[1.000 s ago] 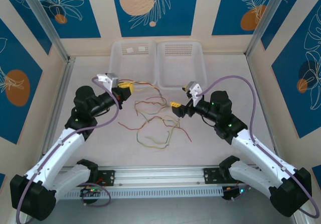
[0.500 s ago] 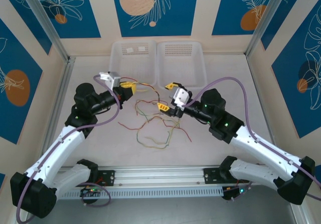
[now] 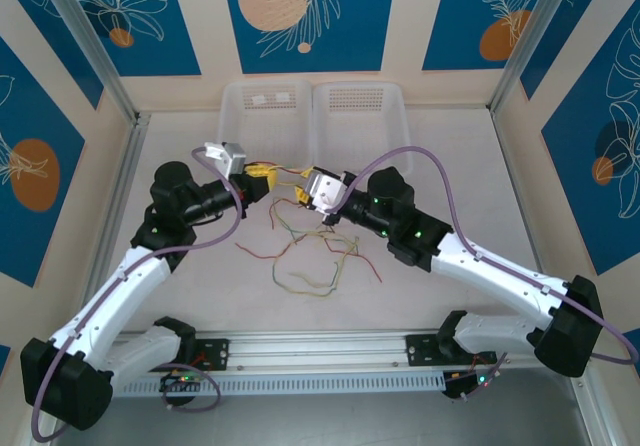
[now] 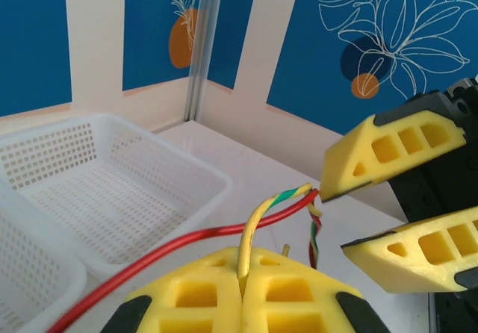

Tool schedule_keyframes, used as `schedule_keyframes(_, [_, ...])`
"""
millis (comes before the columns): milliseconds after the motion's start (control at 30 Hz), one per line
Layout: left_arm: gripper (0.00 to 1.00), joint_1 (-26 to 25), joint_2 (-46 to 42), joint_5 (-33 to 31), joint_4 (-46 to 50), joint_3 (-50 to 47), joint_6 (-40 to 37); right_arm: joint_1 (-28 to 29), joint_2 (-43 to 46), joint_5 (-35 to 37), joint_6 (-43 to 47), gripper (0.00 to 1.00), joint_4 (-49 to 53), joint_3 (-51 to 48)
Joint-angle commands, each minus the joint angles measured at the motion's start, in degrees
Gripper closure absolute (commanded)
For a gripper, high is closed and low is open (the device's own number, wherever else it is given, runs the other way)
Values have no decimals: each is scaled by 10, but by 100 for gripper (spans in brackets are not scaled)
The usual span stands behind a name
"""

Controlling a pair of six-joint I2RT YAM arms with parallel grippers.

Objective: Untangle the cables

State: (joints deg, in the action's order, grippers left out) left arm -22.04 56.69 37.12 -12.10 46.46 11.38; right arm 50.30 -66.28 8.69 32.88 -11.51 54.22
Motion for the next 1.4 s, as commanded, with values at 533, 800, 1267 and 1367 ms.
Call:
schedule_keyframes(533, [100,-13,-7,10,-13,8,-7,-20,-9,24,7,59,-67,-8])
schedule_keyframes(800, [100,-13,-18,-1,-12,2,-7,-24,-13,34,15,76,-70,-17])
schedule_keyframes(1267, [100,-13,-23,-66,1,-8,-8,-32,30,33,-1,85,-52,-42])
schedule_keyframes(1367, [100,-13,-25,-75,-5,-13,-4,-38,42,25,-11,85,-37,-47])
